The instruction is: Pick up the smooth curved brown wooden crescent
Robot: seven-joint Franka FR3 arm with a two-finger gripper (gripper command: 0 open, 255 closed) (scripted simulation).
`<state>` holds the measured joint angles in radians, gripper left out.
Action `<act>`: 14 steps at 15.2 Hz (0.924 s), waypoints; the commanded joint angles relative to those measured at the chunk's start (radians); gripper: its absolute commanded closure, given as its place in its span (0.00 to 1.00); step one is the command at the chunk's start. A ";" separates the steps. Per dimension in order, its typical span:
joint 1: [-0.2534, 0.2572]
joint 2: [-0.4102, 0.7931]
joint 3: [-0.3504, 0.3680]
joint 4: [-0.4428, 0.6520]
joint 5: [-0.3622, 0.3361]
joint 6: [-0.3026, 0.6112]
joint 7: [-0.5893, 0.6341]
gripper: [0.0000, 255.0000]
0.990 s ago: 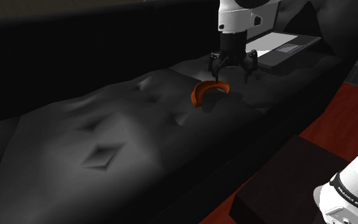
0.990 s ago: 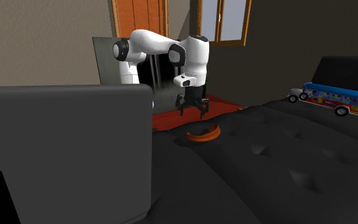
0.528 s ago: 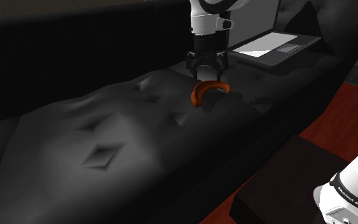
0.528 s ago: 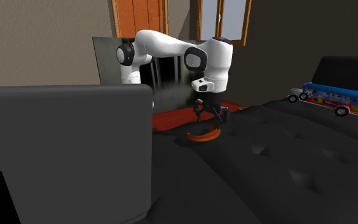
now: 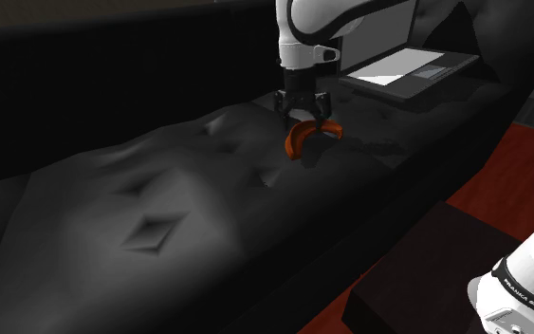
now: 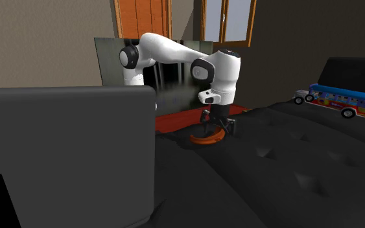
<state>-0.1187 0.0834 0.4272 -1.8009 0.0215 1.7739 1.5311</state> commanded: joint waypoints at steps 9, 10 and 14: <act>-0.001 0.001 -0.001 -0.018 -0.001 0.020 -0.002 1.00; -0.001 0.002 -0.001 -0.018 -0.001 0.020 -0.001 1.00; -0.001 -0.002 0.000 0.007 0.001 -0.008 -0.001 1.00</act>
<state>-0.1184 0.0829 0.4275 -1.8034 0.0217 1.7773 1.5319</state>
